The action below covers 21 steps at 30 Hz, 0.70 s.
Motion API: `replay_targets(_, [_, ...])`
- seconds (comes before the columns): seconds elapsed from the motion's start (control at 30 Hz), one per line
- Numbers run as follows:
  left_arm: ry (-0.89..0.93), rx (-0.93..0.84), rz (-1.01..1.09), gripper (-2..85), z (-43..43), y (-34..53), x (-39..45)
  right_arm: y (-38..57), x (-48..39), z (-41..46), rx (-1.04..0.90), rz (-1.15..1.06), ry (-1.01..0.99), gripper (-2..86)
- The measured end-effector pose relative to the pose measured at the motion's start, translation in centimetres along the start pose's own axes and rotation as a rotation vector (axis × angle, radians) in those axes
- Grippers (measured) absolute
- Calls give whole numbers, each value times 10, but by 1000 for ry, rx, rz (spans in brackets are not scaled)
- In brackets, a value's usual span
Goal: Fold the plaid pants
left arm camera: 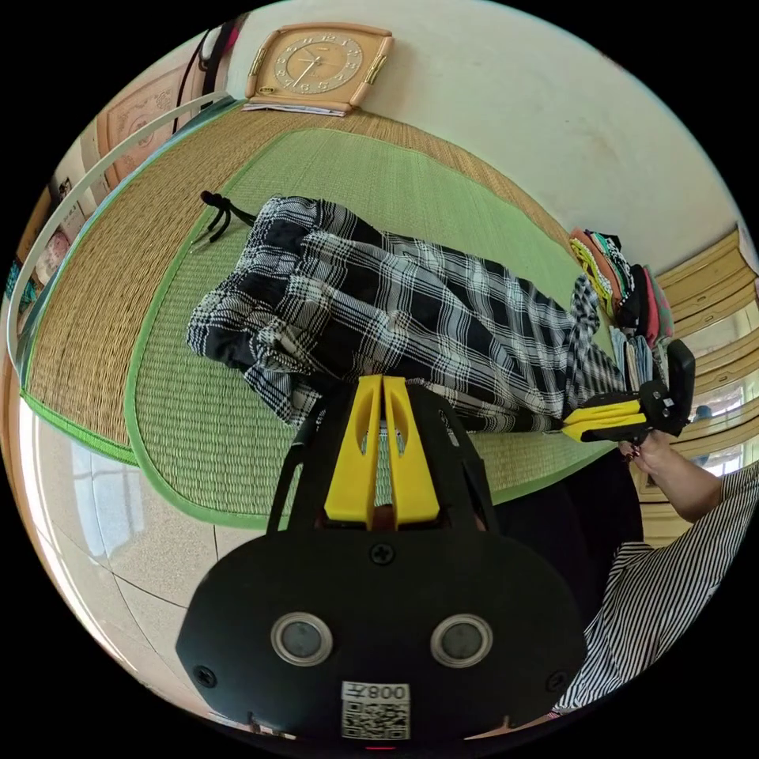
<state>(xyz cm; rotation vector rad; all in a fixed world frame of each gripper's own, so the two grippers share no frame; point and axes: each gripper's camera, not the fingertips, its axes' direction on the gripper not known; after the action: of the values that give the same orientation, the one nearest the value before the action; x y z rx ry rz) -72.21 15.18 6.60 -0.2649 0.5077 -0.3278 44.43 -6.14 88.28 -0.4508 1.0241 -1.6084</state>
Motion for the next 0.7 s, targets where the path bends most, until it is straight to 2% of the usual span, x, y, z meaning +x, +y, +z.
replay_targets(0.13, [-58, -2, 15, 2, 12, 6, -1, 24, 17, -24, 84, 71, -51, 15])
replay_targets(0.3, [-5, 73, 5, 4, 25, 14, 4, 57, 58, -38, 131, 229, -13, 5])
replay_targets(0.4, [119, 123, 20, 6, 40, 16, 19, 70, 75, -33, 122, 286, -63, 4])
replay_targets(0.53, [318, 90, 140, 20, 83, 7, 68, 83, 83, -48, 139, 298, -100, 7])
replay_targets(0.63, [416, 17, 254, 39, 122, -7, 111, 98, 96, -80, 193, 317, -51, 16])
replay_targets(0.7, [388, -33, 318, 53, 146, -17, 136, 109, 120, -109, 200, 376, 57, 38])
